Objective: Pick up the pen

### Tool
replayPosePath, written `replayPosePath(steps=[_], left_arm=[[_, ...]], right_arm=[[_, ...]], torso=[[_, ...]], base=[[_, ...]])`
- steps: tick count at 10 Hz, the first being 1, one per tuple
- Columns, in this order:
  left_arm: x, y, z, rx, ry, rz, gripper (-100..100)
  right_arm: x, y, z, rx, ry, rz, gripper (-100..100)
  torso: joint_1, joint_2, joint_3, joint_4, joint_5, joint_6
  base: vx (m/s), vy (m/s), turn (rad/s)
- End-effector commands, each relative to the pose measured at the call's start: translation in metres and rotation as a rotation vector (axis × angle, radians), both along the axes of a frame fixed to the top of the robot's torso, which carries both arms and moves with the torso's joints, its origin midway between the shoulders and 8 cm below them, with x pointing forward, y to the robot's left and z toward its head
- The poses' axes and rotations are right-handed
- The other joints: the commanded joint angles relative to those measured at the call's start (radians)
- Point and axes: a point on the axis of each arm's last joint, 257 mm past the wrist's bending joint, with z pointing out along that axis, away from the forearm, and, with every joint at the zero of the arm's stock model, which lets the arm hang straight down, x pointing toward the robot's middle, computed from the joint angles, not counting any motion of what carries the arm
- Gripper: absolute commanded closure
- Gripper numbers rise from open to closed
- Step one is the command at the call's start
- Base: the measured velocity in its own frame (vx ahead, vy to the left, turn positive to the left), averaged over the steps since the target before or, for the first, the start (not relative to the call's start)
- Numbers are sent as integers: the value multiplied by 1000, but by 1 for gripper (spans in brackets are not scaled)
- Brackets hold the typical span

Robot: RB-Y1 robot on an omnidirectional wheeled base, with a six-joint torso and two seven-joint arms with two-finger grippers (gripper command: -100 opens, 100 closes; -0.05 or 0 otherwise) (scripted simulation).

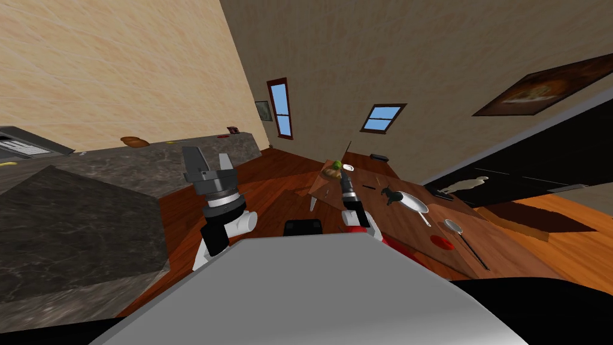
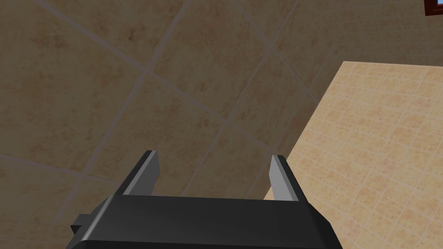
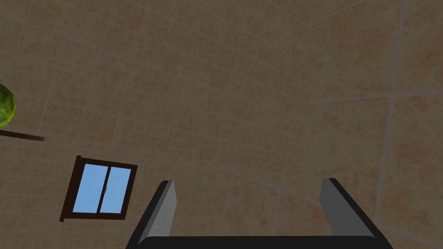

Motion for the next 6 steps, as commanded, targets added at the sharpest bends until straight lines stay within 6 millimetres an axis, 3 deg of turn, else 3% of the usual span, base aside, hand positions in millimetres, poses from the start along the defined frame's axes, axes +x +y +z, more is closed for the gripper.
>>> replayPosePath(steps=[1, 4, 5, 6], left_arm=[[0, 0, 0, 0, 0, 0, 0], [0, 0, 0, 0, 0, 0, 0], [0, 0, 0, 0, 0, 0, 0], [0, 0, 0, 0, 0, 0, 0]], right_arm=[[12, -10, -27, -40, 77, -24, -100], [25, -24, -64, -89, 187, -57, -100], [25, -24, -64, -89, 187, -57, -100], [30, -32, -83, -116, 241, -73, -100]], torso=[[0, 0, 0, 0, 0, 0], [-1, 0, 0, 0, 0, 0], [-1, 0, 0, 0, 0, 0], [-2, 0, 0, 0, 0, 0]], base=[[16, 76, 65], [15, 61, 42], [9, 37, 18], [-1, 42, 40]])
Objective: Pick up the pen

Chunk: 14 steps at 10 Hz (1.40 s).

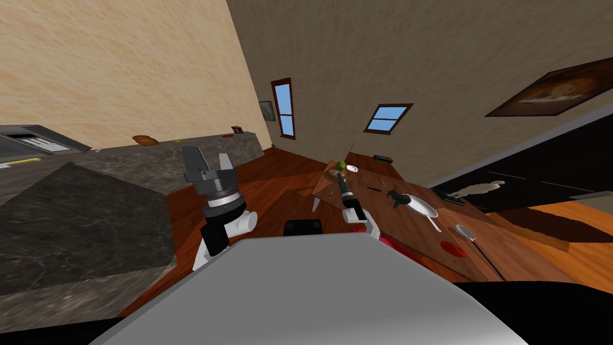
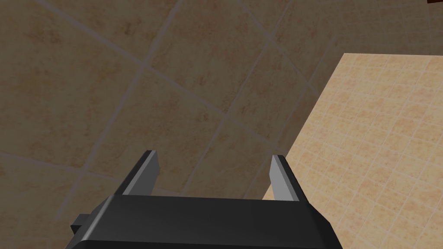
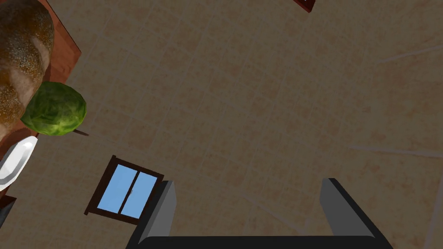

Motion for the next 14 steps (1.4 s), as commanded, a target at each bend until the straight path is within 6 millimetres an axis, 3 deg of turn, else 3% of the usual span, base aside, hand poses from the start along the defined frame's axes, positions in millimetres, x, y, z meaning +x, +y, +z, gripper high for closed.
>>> replayPosePath(steps=[1, 2, 3, 4, 5, 6, 8, 9, 13, 14], left_arm=[[0, 0, 0, 0, 0, 0, 0], [0, 0, 0, 0, 0, 0, 0], [0, 0, 0, 0, 0, 0, 0], [0, 0, 0, 0, 0, 0, 0], [0, 0, 0, 0, 0, 0, 0], [0, 0, 0, 0, 0, 0, 0], [0, 0, 0, 0, 0, 0, 0], [0, 0, 0, 0, 0, 0, 0], [0, 0, 0, 0, 0, 0, 0], [0, 0, 0, 0, 0, 0, 0]], right_arm=[[6, -13, -25, -42, 75, -22, -100], [6, -13, -28, -41, 86, -25, -100], [10, -22, -47, -69, 144, -40, -100], [10, -22, -47, -69, 144, -40, -100], [14, -32, -66, -97, 202, -54, -100], [13, -32, -67, -97, 203, -54, -100], [17, -52, -100, -153, 305, -79, -100], [16, -54, -106, -152, 326, -82, -100], [14, -87, -161, -227, 506, -116, -100], [12, -88, -165, -226, 518, -118, -100]], torso=[[0, 0, 0, 0, 0, 0], [1, -1, 0, 0, 0, 0], [1, -1, -1, 0, 0, 0], [1, -1, -1, 0, 0, 0], [0, 0, 0, 0, 0, 0], [0, -1, 0, 0, 0, 0], [1, 0, 0, 0, 0, 0], [2, -1, 0, 0, 0, 0], [1, -1, 0, 0, 0, 0], [1, -1, 0, 0, 0, 0]], base=[[17, 57, 78], [24, 56, 26], [17, 54, 51], [9, 37, 27], [14, 41, 64], [11, 38, 22], [12, 66, 69], [11, 52, 25], [17, 55, 63], [11, 36, 30]])
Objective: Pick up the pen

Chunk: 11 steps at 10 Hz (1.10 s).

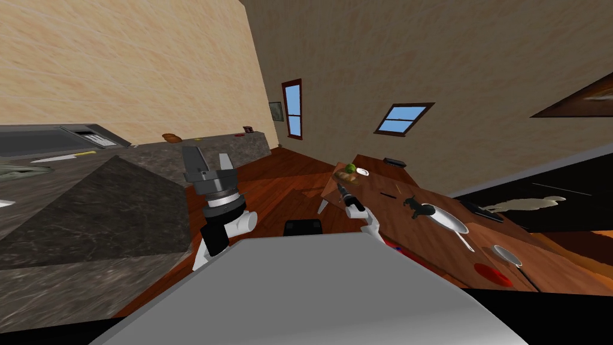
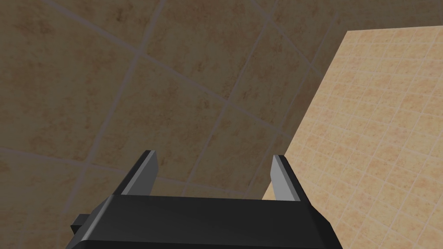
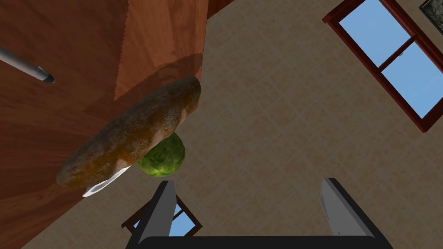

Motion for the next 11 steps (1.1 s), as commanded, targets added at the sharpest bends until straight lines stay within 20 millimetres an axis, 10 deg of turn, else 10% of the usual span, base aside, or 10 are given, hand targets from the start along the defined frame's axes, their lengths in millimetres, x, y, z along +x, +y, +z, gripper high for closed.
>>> replayPosePath(steps=[1, 11], left_arm=[[0, 0, 0, 0, 0, 0, 0], [0, 0, 0, 0, 0, 0, 0]], right_arm=[[-5, -14, -23, -25, 79, -15, -100], [-39, -73, -104, -104, 395, -64, -100]], torso=[[0, 0, 0, 0, 0, 0], [-1, 1, 1, 0, 0, 0]], base=[[12, 35, 74], [9, 30, 48]])
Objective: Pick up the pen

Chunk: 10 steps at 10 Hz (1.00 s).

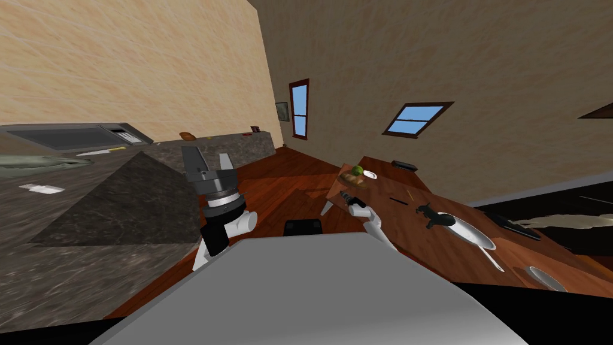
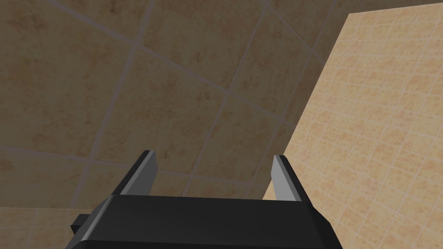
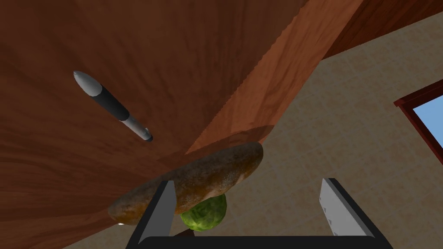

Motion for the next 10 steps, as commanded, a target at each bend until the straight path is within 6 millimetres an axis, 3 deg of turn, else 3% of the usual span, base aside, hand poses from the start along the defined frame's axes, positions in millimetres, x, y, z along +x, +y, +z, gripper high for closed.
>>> replayPosePath(steps=[1, 10], left_arm=[[0, 0, 0, 0, 0, 0, 0], [0, 0, 0, 0, 0, 0, 0]], right_arm=[[-5, -6, -10, -6, 39, -5, -100], [-61, -72, -61, -58, 353, -49, -100]], torso=[[0, 0, 0, 0, 0, 0], [0, 0, 0, 0, 0, 0]], base=[[10, 20, 29], [8, 25, 54]])
